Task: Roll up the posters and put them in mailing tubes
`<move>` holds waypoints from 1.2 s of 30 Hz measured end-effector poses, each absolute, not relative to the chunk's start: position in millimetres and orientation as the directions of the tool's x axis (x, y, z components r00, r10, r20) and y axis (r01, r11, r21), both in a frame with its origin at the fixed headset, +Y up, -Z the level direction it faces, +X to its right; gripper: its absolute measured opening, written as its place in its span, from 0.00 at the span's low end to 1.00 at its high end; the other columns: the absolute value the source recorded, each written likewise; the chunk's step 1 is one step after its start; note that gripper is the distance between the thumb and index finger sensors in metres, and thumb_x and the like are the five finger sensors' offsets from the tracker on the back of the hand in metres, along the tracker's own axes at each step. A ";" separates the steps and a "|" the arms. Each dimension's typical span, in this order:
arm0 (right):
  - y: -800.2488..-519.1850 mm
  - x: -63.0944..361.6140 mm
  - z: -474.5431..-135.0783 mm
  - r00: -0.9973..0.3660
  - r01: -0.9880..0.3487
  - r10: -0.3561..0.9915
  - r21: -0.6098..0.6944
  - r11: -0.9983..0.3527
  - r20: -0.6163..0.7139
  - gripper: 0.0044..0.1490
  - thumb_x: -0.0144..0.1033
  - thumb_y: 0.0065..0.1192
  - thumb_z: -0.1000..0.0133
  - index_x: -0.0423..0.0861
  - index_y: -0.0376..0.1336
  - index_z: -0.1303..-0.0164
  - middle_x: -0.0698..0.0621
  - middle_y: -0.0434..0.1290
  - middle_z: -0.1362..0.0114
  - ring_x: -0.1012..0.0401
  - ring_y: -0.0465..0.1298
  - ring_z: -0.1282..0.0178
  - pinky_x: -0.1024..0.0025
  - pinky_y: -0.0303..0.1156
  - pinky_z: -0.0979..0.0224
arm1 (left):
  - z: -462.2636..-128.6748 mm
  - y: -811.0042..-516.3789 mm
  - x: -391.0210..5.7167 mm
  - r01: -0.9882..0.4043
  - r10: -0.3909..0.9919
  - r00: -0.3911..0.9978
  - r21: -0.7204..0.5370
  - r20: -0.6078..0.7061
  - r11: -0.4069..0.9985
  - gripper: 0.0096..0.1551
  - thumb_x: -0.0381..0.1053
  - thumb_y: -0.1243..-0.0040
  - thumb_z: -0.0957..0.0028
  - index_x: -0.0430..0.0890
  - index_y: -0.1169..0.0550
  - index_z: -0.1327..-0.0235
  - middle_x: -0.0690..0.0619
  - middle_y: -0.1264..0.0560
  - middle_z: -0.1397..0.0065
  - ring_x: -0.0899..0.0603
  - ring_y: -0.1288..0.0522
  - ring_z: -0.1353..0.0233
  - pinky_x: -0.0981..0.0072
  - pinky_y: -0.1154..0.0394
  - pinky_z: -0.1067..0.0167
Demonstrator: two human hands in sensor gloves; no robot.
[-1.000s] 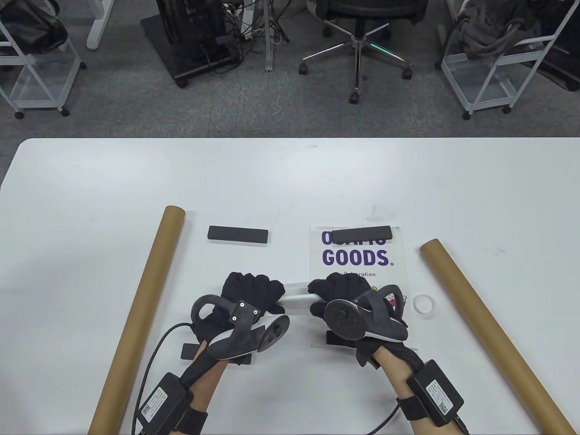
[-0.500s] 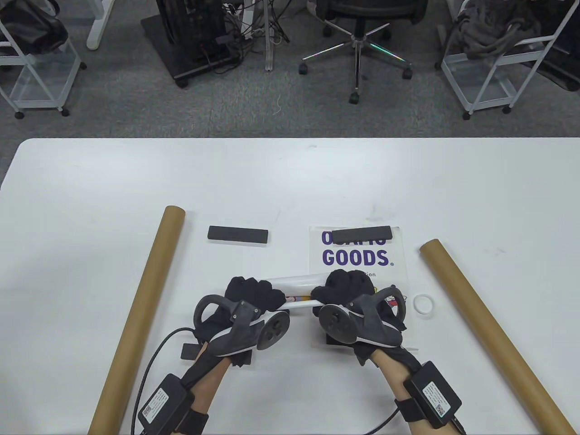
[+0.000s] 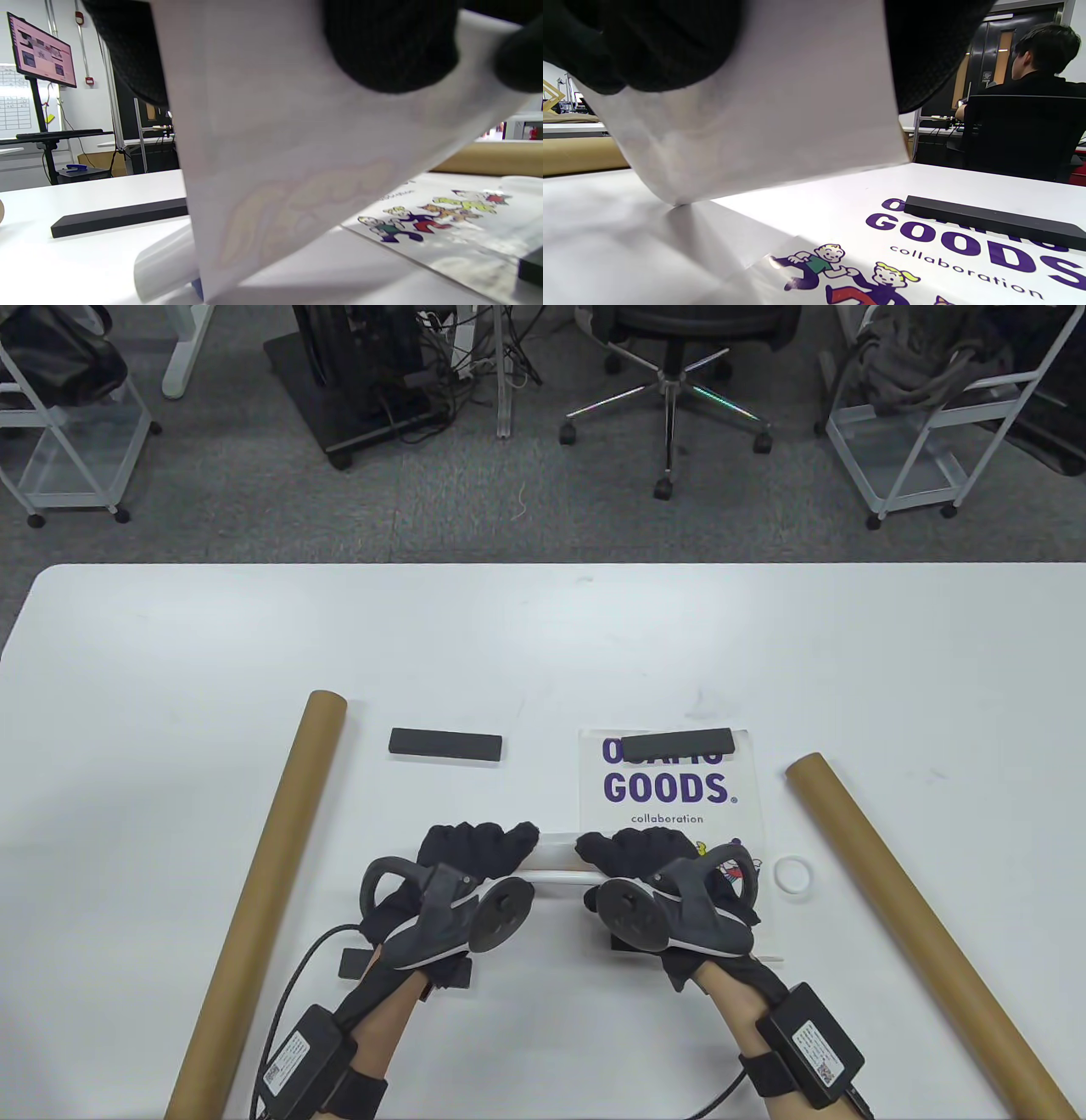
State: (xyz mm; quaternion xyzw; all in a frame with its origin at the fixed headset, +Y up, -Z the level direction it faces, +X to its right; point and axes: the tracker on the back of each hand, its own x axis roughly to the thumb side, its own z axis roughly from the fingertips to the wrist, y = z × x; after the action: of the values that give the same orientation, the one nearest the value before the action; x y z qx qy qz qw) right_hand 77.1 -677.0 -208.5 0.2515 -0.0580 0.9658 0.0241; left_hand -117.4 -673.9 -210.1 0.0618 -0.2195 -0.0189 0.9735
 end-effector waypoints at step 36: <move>-681.8 84.0 -213.0 -0.883 -0.095 0.070 -0.031 -0.995 0.465 0.34 0.48 0.62 0.53 0.49 0.67 0.36 0.52 0.75 0.45 0.54 0.79 0.52 0.39 0.72 0.29 | -203.9 -677.8 -104.4 0.149 -0.194 0.861 0.132 0.470 0.980 0.27 0.64 0.48 0.46 0.60 0.21 0.35 0.57 0.22 0.37 0.46 0.21 0.41 0.43 0.27 0.24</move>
State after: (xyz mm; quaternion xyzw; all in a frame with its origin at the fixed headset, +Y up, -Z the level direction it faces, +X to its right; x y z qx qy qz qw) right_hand 84.0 -681.8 -213.0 0.2385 -0.0265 0.9698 0.0426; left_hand -104.4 -677.8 -203.9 0.0457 -0.2480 -0.0889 0.9636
